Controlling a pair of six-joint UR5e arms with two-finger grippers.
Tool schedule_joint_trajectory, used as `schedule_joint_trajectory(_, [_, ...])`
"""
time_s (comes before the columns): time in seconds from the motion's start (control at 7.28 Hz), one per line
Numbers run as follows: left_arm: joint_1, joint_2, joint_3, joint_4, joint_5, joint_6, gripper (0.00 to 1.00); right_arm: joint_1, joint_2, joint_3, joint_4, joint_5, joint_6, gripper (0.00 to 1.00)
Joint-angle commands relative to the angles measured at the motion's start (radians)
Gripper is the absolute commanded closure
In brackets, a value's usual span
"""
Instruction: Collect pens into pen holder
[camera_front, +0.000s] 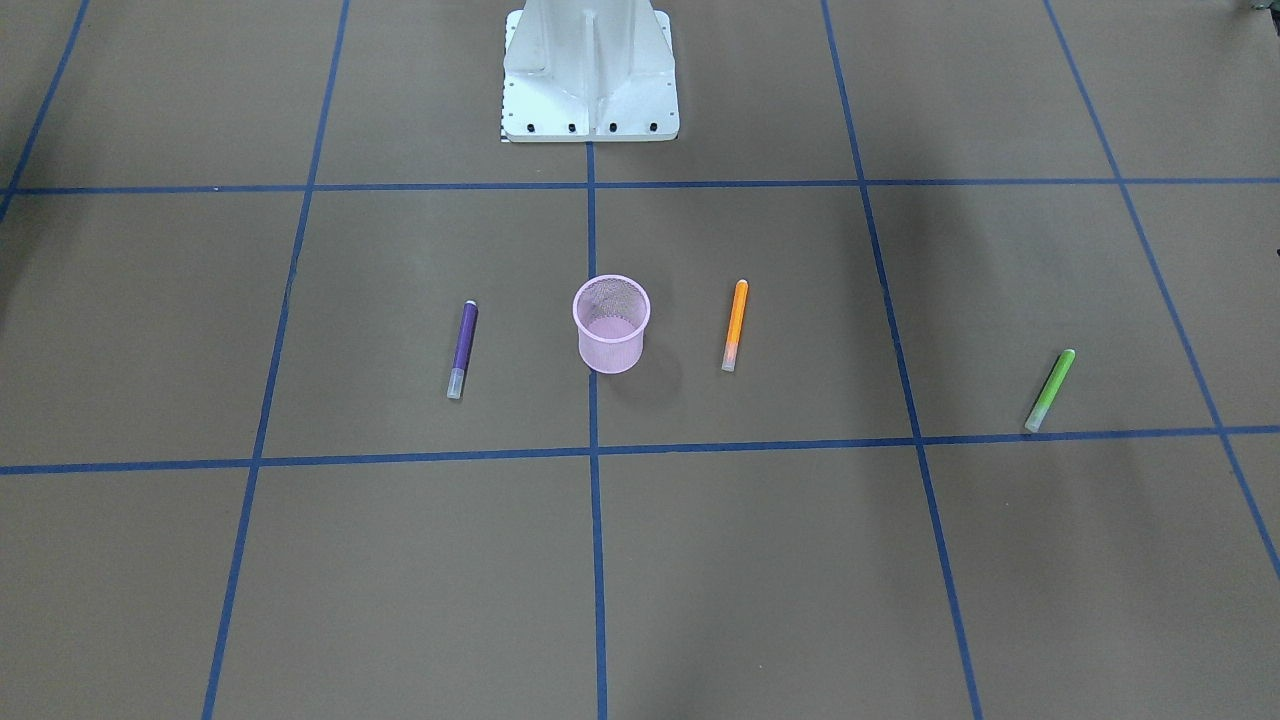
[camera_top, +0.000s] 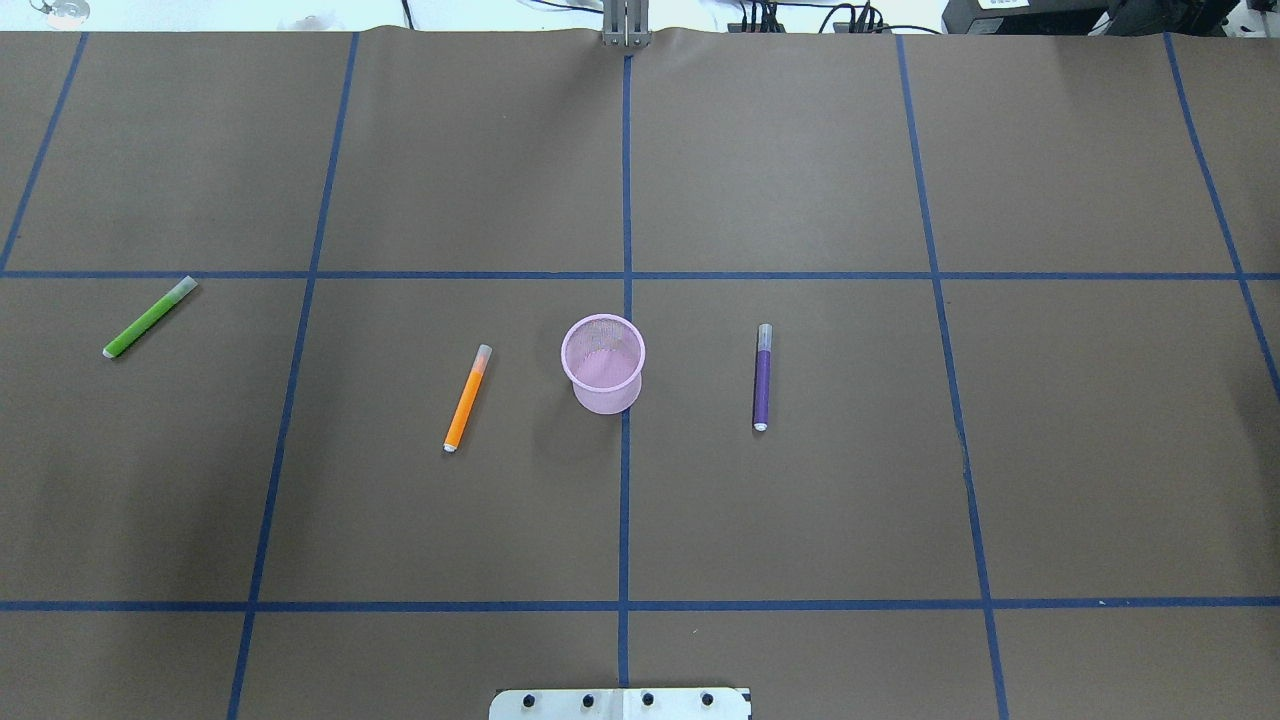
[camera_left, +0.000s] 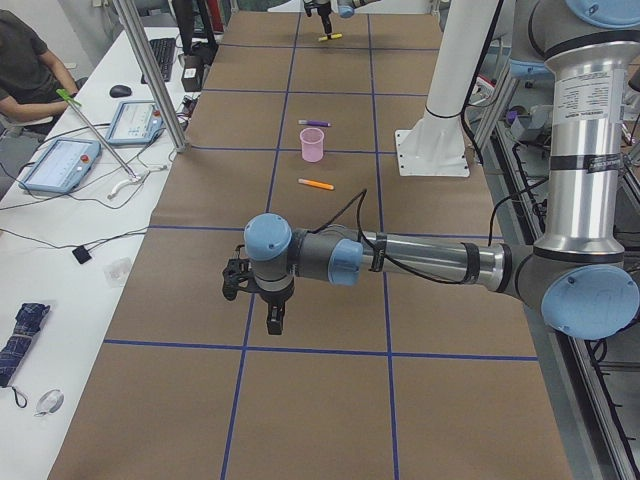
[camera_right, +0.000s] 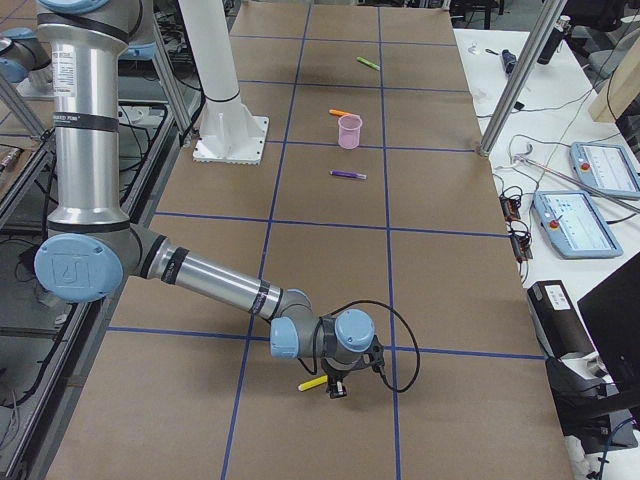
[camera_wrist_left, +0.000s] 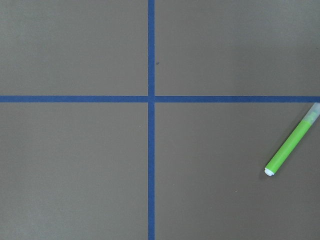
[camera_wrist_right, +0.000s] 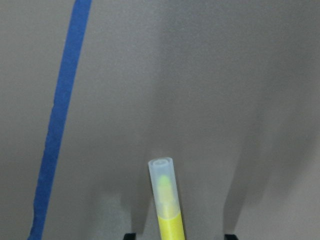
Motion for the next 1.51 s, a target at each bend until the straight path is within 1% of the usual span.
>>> schedule_joint_trajectory(0.0, [0.0, 0.0, -0.003, 0.0, 0.002, 0.0, 0.0, -0.003, 0.0, -0.001, 0.0, -0.002, -0.001, 0.37])
schedule_joint_trajectory(0.41, [0.001, 0.0, -0.002, 0.0, 0.0, 0.0, 0.0, -0.012, 0.0, -0.002, 0.0, -0.001, -0.001, 0.37])
schedule_joint_trajectory(0.55, [0.001, 0.0, -0.003, 0.0, 0.0, 0.0, 0.0, -0.012, 0.0, -0.002, 0.0, -0.001, -0.001, 0.53])
schedule_joint_trajectory(0.69, [0.0, 0.0, -0.003, 0.0, 0.0, 0.0, 0.0, -0.012, 0.0, -0.005, 0.0, -0.002, -0.001, 0.83])
schedule_joint_trajectory(0.82, [0.0, 0.0, -0.003, 0.0, 0.0, 0.0, 0.0, -0.012, -0.001, -0.01, 0.0, -0.001, -0.001, 0.87])
schedule_joint_trajectory(0.96, [0.0, 0.0, -0.003, 0.0, 0.0, 0.0, 0.0, -0.012, -0.001, -0.012, 0.001, -0.001, -0.001, 1.0])
schedule_joint_trajectory(1.24, [0.0, -0.001, -0.006, 0.0, 0.0, 0.0, 0.0, -0.012, 0.002, 0.024, 0.001, 0.006, 0.003, 1.0])
schedule_joint_trajectory(1.37, [0.0, -0.003, -0.02, 0.0, 0.0, -0.002, 0.0, -0.01, 0.005, 0.1, 0.001, 0.01, 0.026, 1.0])
